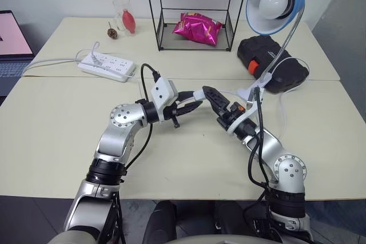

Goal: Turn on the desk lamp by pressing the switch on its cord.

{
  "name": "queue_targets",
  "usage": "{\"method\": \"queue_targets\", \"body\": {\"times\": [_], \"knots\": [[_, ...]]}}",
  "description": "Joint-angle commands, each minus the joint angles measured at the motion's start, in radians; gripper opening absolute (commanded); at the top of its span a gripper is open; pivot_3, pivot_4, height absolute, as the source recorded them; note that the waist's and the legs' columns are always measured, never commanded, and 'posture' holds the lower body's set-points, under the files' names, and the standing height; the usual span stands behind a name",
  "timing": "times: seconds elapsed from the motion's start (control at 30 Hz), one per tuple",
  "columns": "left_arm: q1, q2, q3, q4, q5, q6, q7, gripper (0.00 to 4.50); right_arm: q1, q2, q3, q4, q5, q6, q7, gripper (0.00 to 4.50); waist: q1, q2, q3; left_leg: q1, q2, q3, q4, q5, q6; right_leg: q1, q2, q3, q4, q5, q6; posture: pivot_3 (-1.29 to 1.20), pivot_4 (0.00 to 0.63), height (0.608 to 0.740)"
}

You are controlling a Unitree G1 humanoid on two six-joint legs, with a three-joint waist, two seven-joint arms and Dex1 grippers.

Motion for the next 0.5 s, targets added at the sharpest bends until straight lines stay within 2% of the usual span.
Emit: {"method": "queue_targets", "body": {"times": [0.03,0.33,0.47,0.5], "knots": [[0.004,0.008,0.007,-0.047,-0.015,-0.006,0.0,1.03,-0.022,0.006,0.007,-0.014,0.001,-0.014,0.013,3.32,0.0,0.0,0.0,0.0,0.0,0.0,0.0,0.0,0.0,0.0,0.0,0.0,0.0,0.0,0.0,0.0,0.15,0.74],[0.022,0.013,-0.002,-0.072,-0.014,-0.008,-0.008,1.03,-0.032,0.009,0.014,-0.002,-0.014,-0.009,0.019,1.14,-0.001,0.0,0.0,0.0,0.0,0.0,0.0,0.0,0.0,0.0,0.0,0.0,0.0,0.0,0.0,0.0,0.15,0.74],[0.021,0.011,-0.009,-0.077,-0.012,-0.005,-0.004,1.02,-0.04,0.004,0.026,-0.002,-0.023,-0.002,0.032,0.4,-0.003,0.0,0.0,0.0,0.0,0.0,0.0,0.0,0.0,0.0,0.0,0.0,0.0,0.0,0.0,0.0,0.15,0.74],[0.02,0.01,-0.011,-0.077,-0.013,-0.005,-0.003,1.01,-0.041,0.002,0.027,-0.002,-0.023,0.0,0.033,0.38,-0.003,0.0,0.0,0.0,0.0,0.0,0.0,0.0,0.0,0.0,0.0,0.0,-0.001,0.0,0.0,0.0,0.15,0.74]]}}
